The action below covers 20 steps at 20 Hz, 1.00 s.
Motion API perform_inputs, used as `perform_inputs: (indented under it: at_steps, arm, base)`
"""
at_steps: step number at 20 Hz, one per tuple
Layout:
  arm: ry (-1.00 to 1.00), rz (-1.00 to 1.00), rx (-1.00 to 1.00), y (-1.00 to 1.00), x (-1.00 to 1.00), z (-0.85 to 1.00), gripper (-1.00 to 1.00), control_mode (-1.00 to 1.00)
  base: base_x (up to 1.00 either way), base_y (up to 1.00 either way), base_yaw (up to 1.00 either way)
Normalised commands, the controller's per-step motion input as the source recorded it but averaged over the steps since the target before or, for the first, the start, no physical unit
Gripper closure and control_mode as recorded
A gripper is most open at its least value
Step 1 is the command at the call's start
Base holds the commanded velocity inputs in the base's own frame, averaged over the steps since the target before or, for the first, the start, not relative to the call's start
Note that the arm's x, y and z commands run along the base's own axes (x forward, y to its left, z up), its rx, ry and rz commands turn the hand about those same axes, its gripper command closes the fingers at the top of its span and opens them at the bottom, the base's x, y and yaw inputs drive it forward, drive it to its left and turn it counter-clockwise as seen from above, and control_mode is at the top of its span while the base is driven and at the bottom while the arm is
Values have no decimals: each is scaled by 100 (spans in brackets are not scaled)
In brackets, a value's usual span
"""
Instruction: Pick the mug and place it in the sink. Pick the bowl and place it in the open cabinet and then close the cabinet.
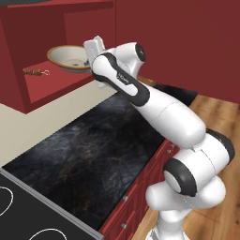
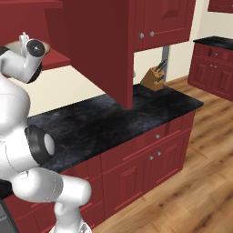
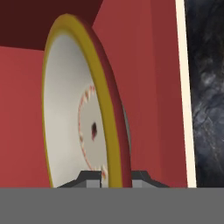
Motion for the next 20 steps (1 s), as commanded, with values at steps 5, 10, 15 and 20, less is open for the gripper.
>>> perform_inputs:
  at_steps: [5, 10, 15, 20]
  arm:
    - [2, 0, 0, 15, 41, -13, 100, -100]
    - [5, 0, 0, 15, 33, -12, 100, -100]
    - [3, 0, 0, 23, 32, -12, 100, -100]
    - [2, 0, 0, 21, 16, -6, -100, -100]
  base:
    - [0, 0, 0]
    - [0, 0, 0]
    - [0, 0, 0]
    - [0, 0, 0]
